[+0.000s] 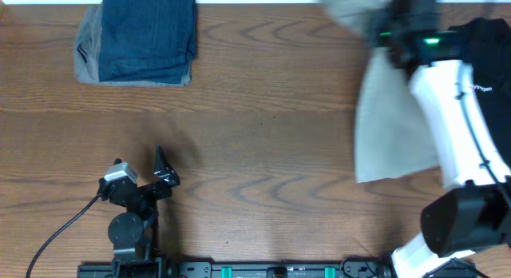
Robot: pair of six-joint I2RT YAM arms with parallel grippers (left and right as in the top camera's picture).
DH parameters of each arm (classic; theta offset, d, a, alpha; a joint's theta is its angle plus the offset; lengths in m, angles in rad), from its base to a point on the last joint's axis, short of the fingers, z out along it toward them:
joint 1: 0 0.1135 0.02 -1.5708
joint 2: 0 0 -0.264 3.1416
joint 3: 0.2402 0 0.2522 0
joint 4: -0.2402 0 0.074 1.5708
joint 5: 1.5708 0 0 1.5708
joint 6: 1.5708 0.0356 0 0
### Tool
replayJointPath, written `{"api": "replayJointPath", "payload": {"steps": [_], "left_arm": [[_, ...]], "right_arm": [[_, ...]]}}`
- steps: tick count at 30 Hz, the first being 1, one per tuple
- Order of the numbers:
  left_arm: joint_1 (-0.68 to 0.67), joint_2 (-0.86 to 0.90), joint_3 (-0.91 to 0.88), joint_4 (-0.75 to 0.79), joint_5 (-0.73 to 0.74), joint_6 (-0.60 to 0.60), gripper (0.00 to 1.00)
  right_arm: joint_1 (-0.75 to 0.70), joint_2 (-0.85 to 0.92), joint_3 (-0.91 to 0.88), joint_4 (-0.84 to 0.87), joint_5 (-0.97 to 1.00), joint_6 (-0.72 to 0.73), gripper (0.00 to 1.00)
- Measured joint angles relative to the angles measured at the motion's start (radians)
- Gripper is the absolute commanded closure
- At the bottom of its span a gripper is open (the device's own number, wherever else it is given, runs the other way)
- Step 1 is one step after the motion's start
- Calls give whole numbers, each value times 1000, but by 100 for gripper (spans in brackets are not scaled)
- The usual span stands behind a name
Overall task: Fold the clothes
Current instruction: 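Lift the khaki shorts and drag them left to the table center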
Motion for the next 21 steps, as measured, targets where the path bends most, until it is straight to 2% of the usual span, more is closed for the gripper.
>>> {"api": "replayJointPath", "payload": {"steps": [5,12,15,21], "left_arm": [[0,0,0,0,0,0,2],[0,0,0,0,0,0,2],[0,0,0,0,0,0,2],[0,0,0,0,0,0,2]], "right_arm": [[235,76,0,24,-37,12,99],[503,292,0,26,-70,62,99],[569,337,-3,20,-69,79,99],[637,320,-3,-8,-74,121,99]]}}
